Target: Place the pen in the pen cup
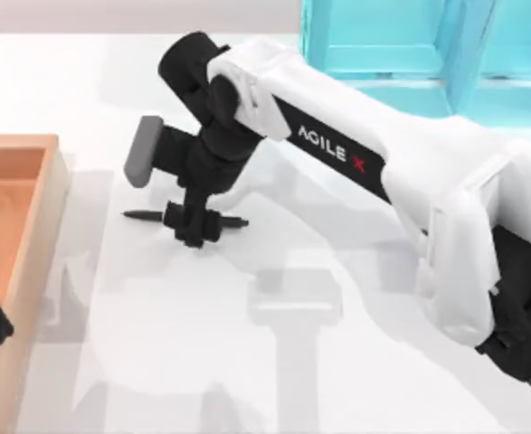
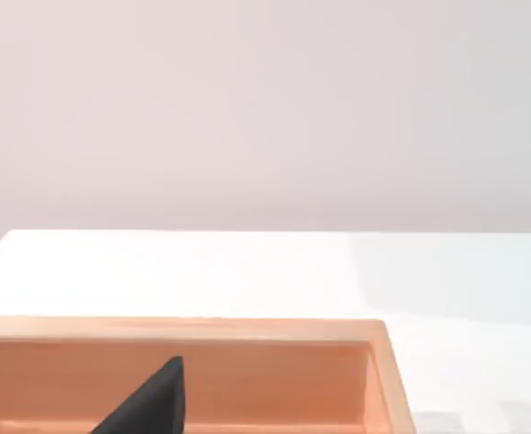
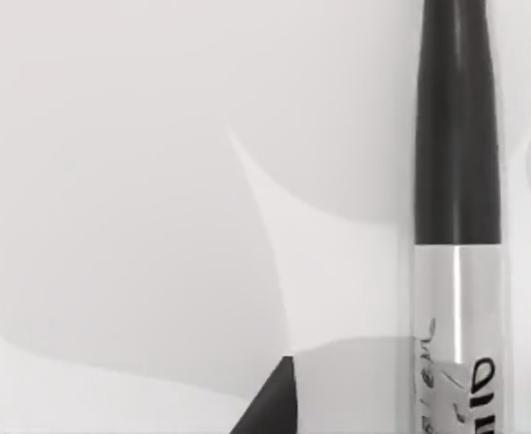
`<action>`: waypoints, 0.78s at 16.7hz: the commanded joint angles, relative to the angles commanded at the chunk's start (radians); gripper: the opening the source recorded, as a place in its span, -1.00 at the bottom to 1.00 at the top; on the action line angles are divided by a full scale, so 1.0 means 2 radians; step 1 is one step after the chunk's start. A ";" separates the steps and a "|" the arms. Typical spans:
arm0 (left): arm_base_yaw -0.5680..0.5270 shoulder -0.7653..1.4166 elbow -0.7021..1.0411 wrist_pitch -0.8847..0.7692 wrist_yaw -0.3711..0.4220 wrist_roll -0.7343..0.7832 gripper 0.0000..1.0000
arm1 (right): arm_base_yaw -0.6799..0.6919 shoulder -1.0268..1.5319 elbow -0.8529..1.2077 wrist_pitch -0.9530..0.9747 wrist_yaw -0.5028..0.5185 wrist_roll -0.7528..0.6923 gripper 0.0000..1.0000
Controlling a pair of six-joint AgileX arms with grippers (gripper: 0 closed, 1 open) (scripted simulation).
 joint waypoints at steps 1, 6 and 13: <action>0.000 0.000 0.000 0.000 0.000 0.000 1.00 | 0.000 0.000 0.000 0.000 0.000 0.000 -0.81; 0.000 0.000 0.000 0.000 0.000 0.000 1.00 | 0.000 0.000 0.000 0.000 0.000 0.000 -1.00; 0.000 0.000 0.000 0.000 0.000 0.000 1.00 | 0.003 -0.031 -0.009 -0.005 -0.005 0.007 -1.00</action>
